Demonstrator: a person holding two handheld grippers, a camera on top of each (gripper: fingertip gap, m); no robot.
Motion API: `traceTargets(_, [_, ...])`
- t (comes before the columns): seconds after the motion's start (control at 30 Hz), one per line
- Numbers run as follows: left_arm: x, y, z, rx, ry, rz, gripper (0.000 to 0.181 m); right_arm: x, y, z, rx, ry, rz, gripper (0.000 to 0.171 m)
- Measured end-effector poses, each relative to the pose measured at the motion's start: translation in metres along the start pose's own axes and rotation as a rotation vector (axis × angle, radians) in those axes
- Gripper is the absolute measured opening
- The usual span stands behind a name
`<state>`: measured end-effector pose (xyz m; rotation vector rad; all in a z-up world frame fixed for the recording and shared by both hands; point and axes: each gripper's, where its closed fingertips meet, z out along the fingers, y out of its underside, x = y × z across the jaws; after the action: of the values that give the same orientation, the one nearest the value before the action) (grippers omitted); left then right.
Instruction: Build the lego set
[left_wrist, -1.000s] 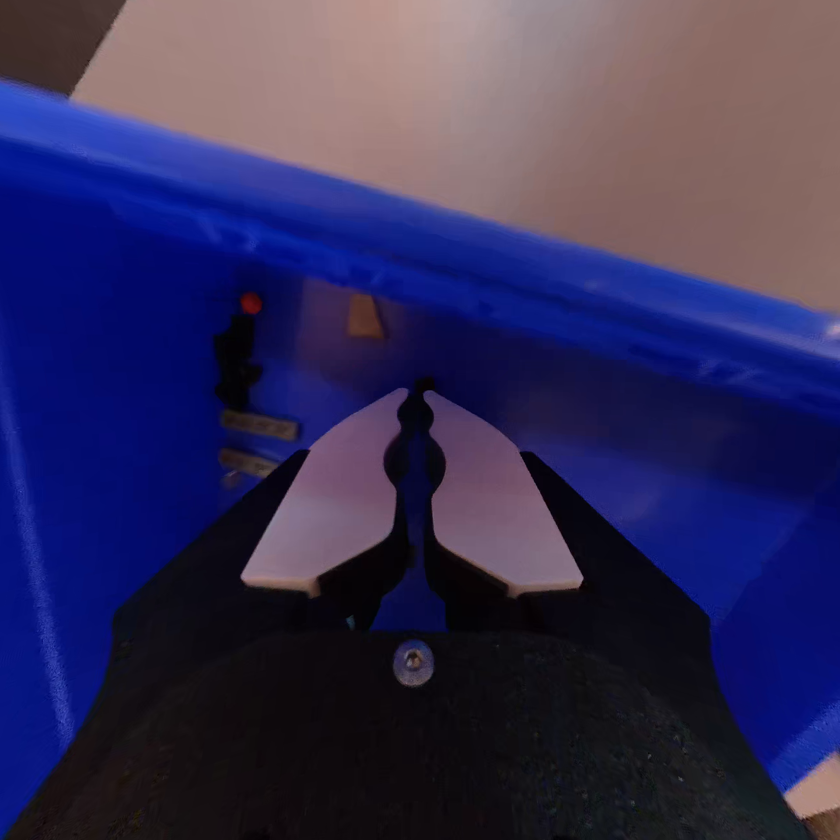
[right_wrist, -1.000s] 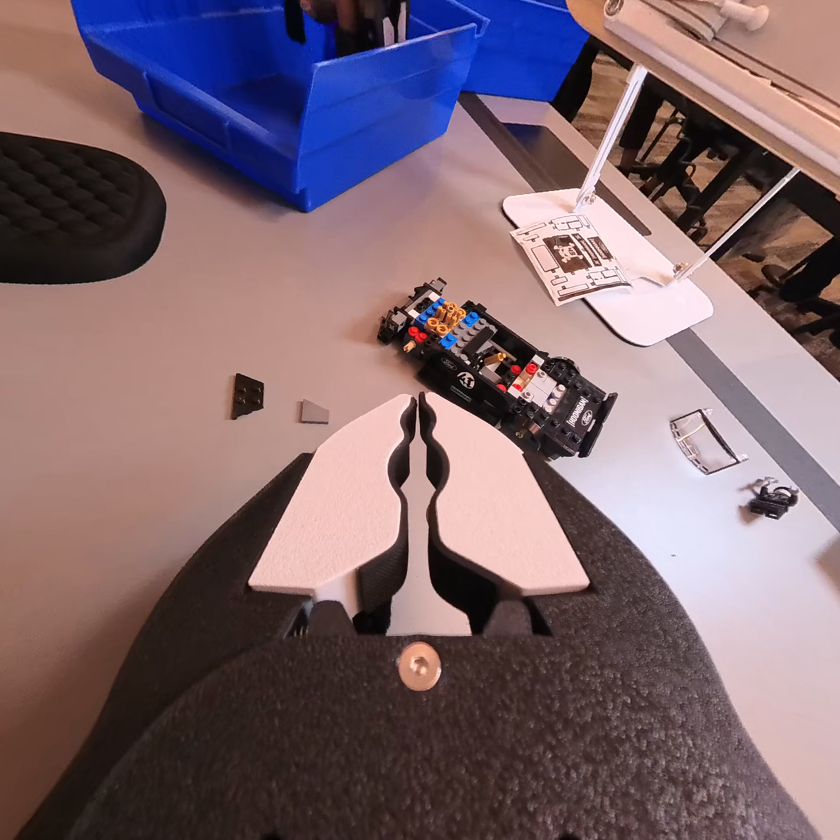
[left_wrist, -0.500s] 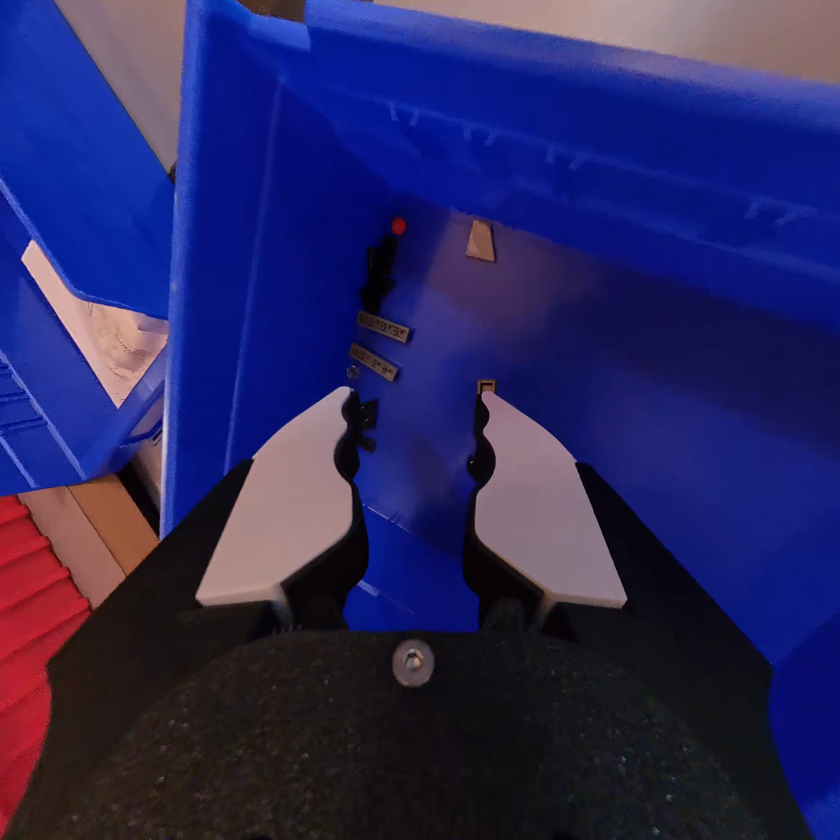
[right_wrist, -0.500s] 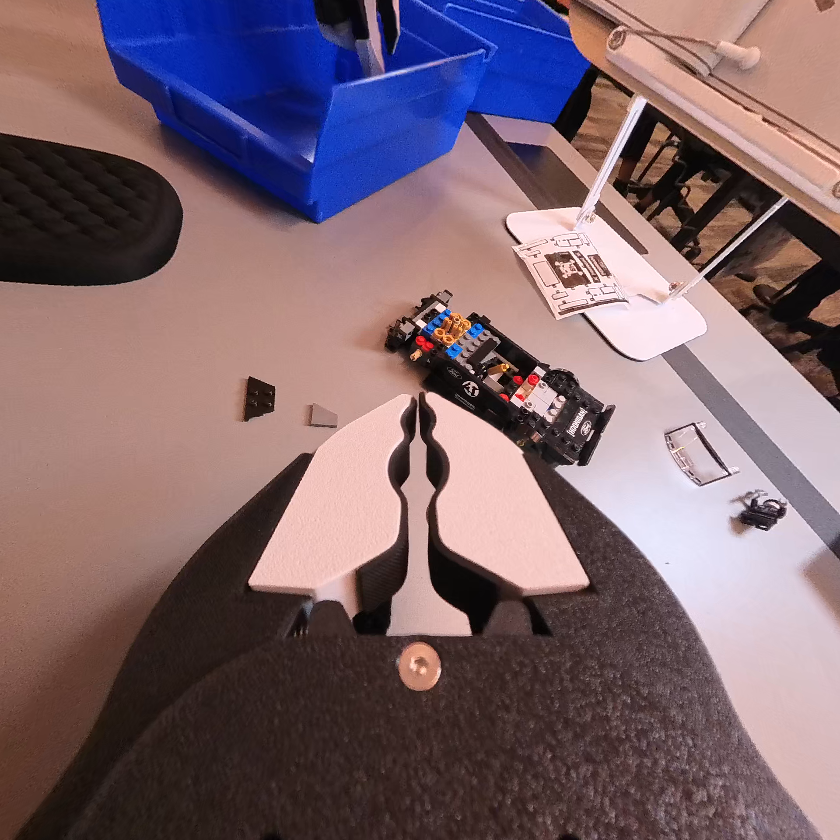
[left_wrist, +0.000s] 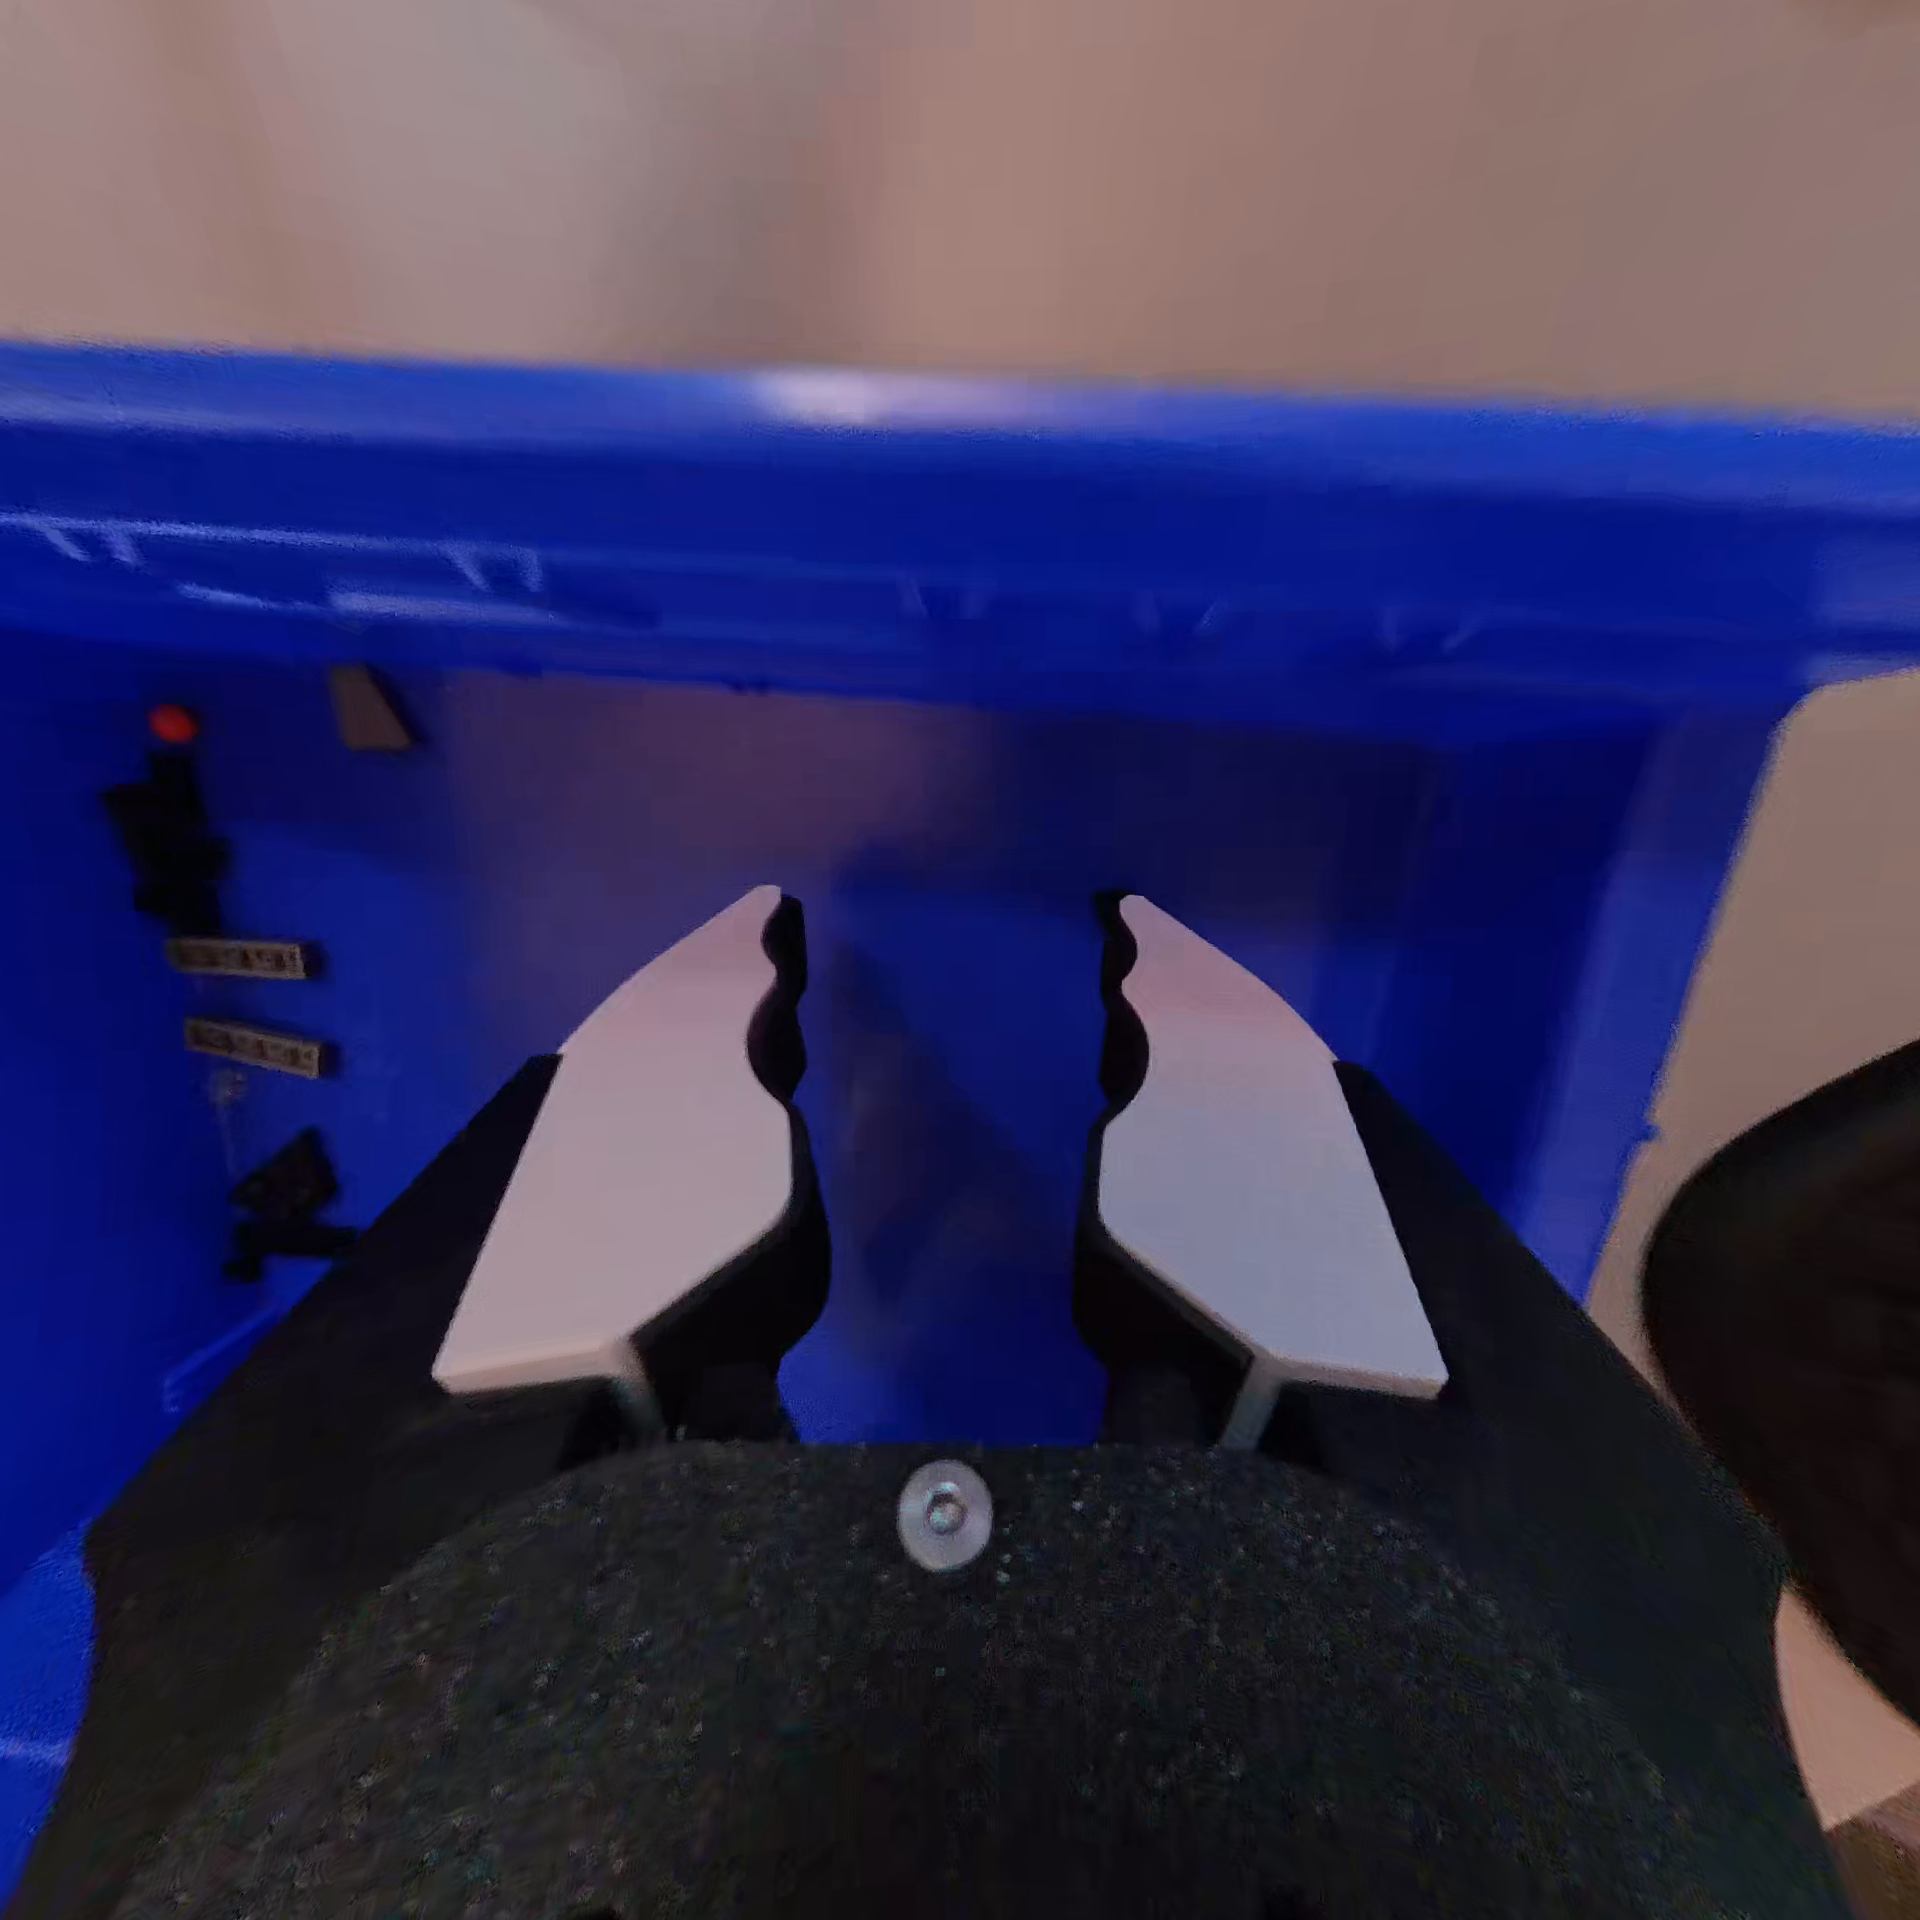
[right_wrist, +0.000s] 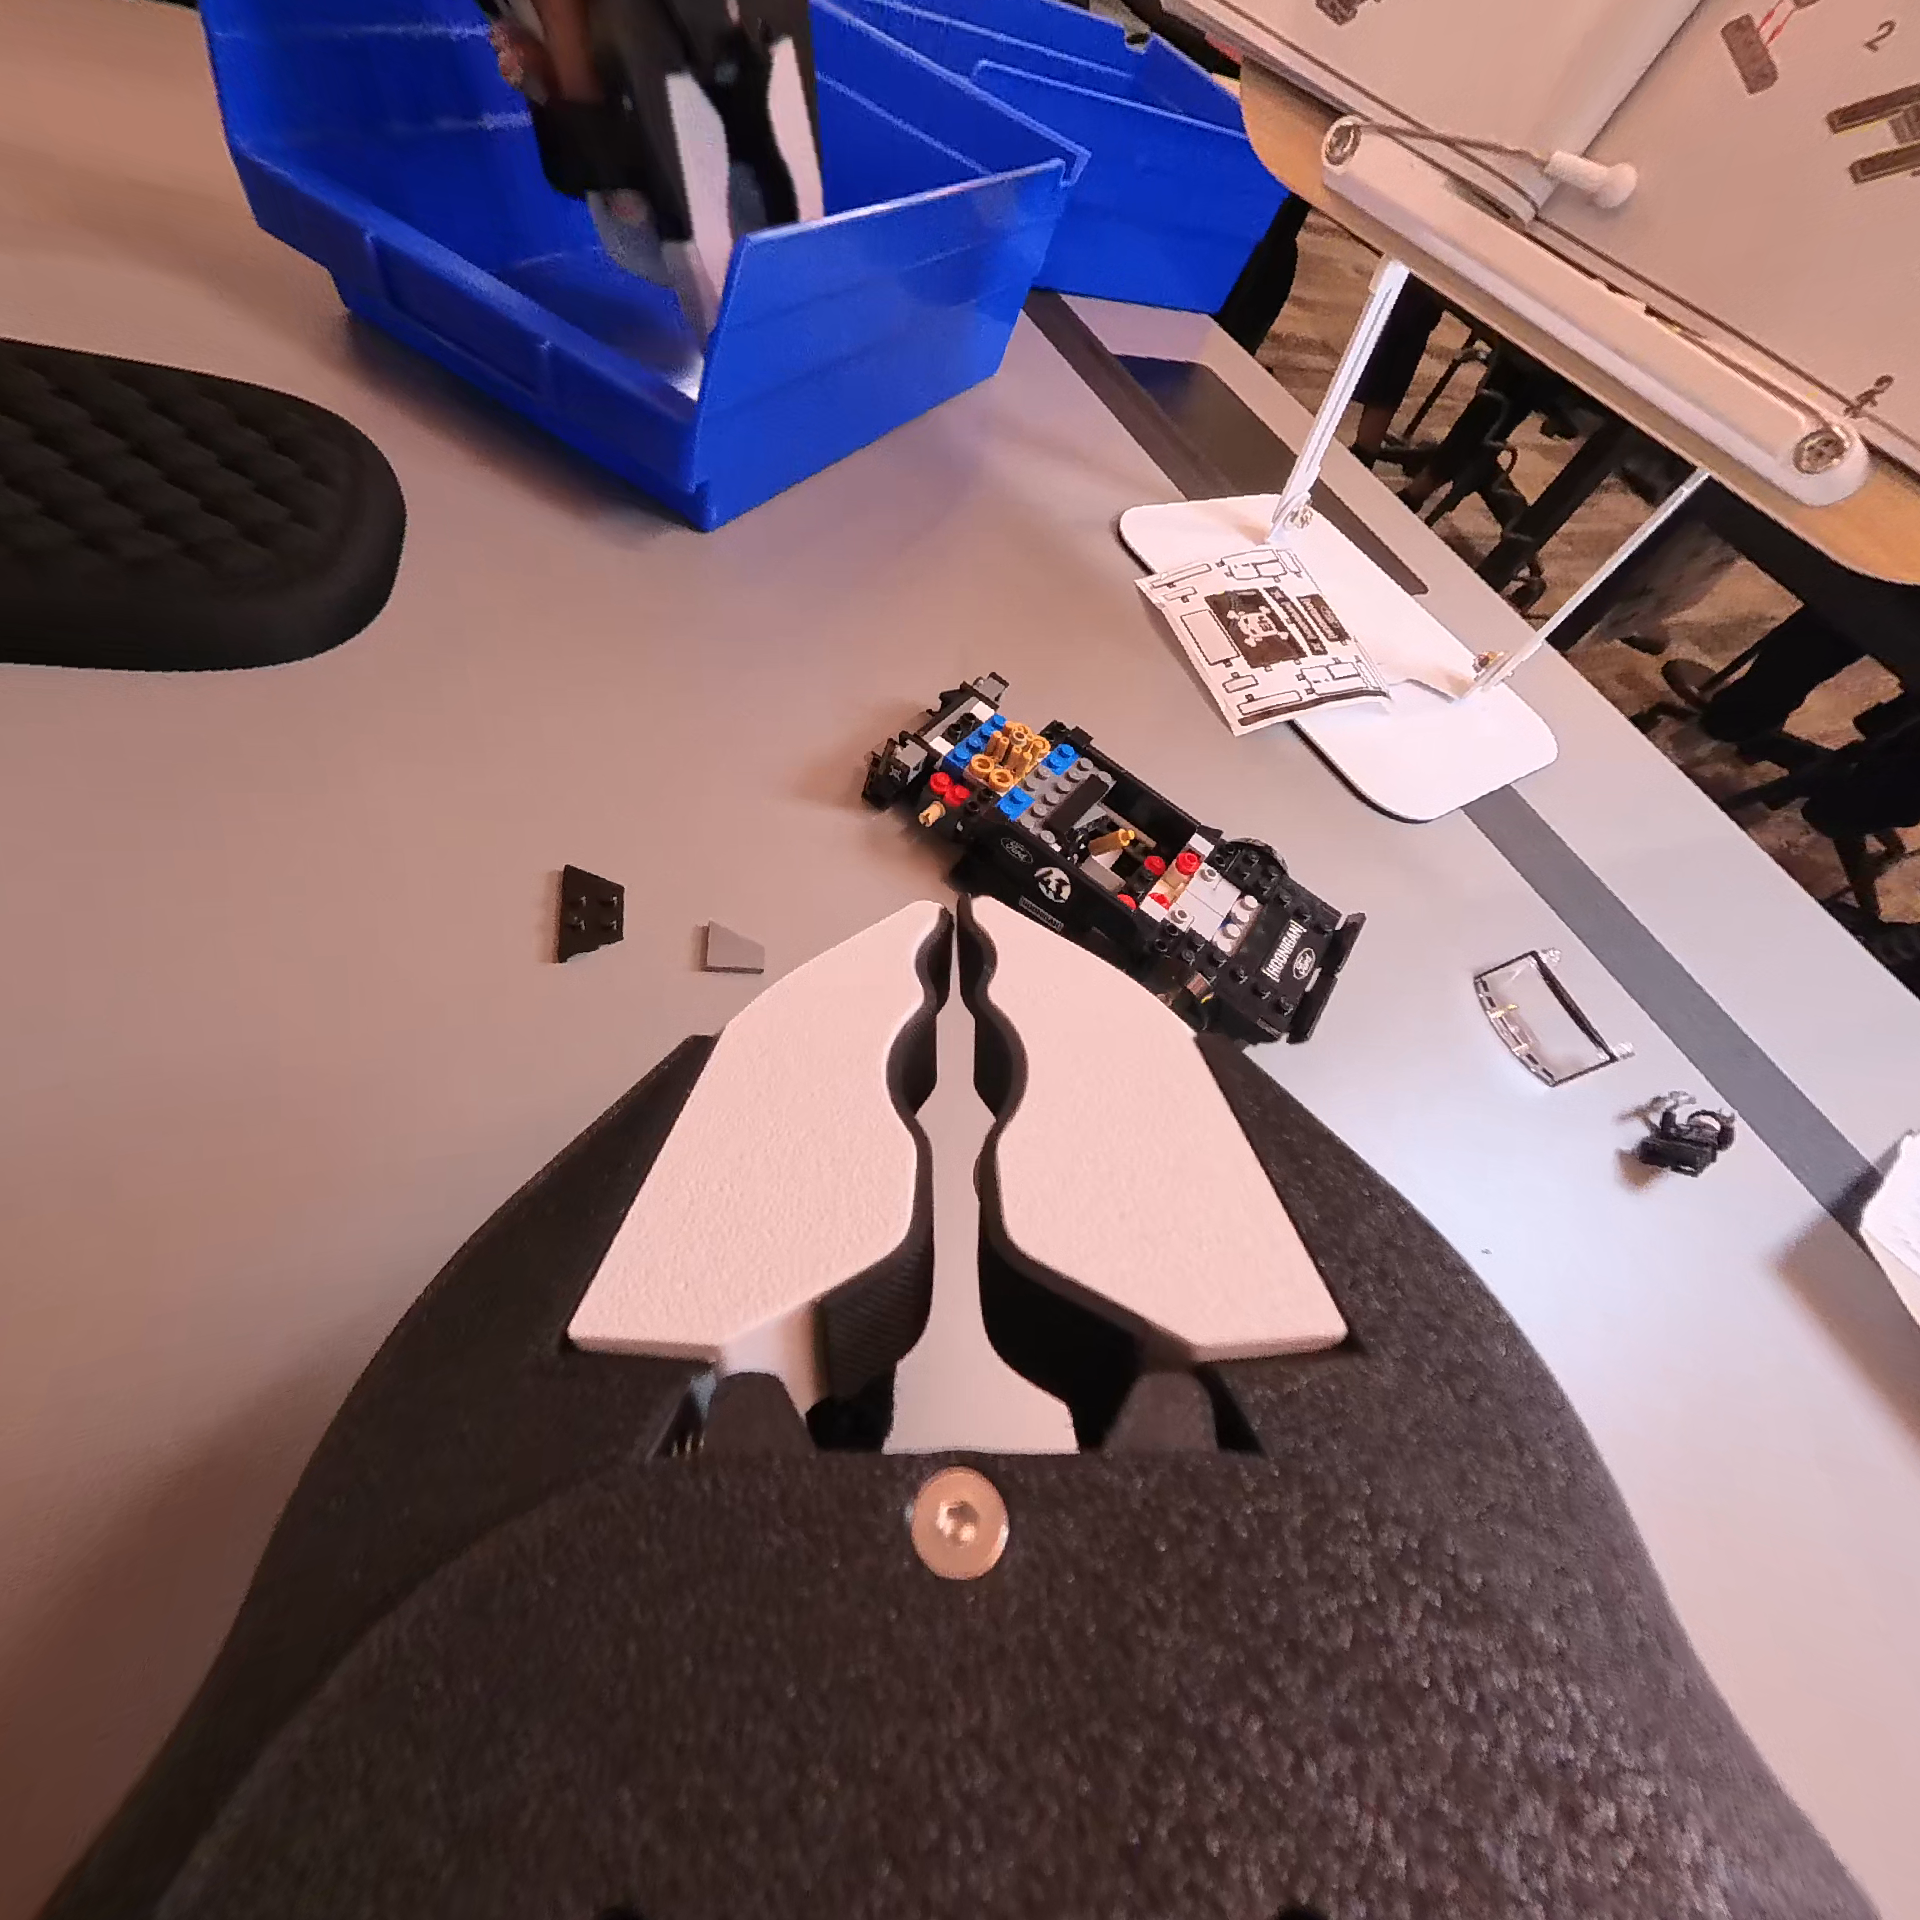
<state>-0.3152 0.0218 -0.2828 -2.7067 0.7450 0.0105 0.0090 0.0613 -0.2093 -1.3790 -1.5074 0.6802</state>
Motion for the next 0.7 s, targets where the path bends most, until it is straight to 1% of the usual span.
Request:
traceTargets(0.03, [0.001, -0.007, -0.005, 0.045, 0.022, -0.032, 0.052, 0.0, 0.0, -0.001, 0.001, 0.002, 0.002, 0.001])
traceTargets(0.07, [0.001, -0.016, -0.011, 0.1, 0.034, -0.064, 0.044, 0.001, 0.0, -0.001, 0.003, 0.003, 0.005, 0.001])
traceTargets(0.1, [0.0, -0.023, -0.016, 0.151, 0.038, -0.091, 0.033, 0.001, 0.001, -0.002, 0.003, 0.004, 0.006, 0.001])
traceTargets(0.17, [-0.001, -0.03, -0.024, 0.207, 0.049, -0.109, 0.001, 0.001, 0.001, -0.002, 0.001, 0.007, 0.002, 0.001])
traceTargets(0.27, [0.009, -0.041, -0.035, 0.299, 0.091, -0.103, 0.001, 0.0, 0.001, -0.003, 0.002, 0.005, 0.002, 0.001])
traceTargets(0.33, [0.018, -0.052, -0.044, 0.379, 0.139, -0.144, 0.0, 0.0, 0.002, -0.003, 0.0, 0.004, 0.004, 0.001])
traceTargets(0.4, [0.021, -0.061, -0.05, 0.44, 0.149, -0.191, 0.0, 0.0, 0.003, -0.002, -0.003, 0.002, 0.005, 0.001])
traceTargets(0.47, [0.022, -0.064, -0.052, 0.465, 0.128, -0.199, 0.012, -0.001, 0.003, -0.001, -0.004, -0.001, 0.002, 0.001])
traceTargets(0.57, [0.03, -0.069, -0.06, 0.512, 0.2, -0.237, 0.025, -0.001, 0.002, -0.002, -0.004, 0.001, 0.0, 0.001])
traceTargets(0.63, [0.027, -0.071, -0.067, 0.549, 0.189, -0.252, 0.028, -0.001, 0.001, -0.002, 0.0, 0.004, 0.001, 0.001])
traceTargets(0.7, [0.028, -0.076, -0.081, 0.613, 0.174, -0.251, 0.025, -0.001, 0.001, -0.003, 0.002, 0.003, 0.001, 0.001])
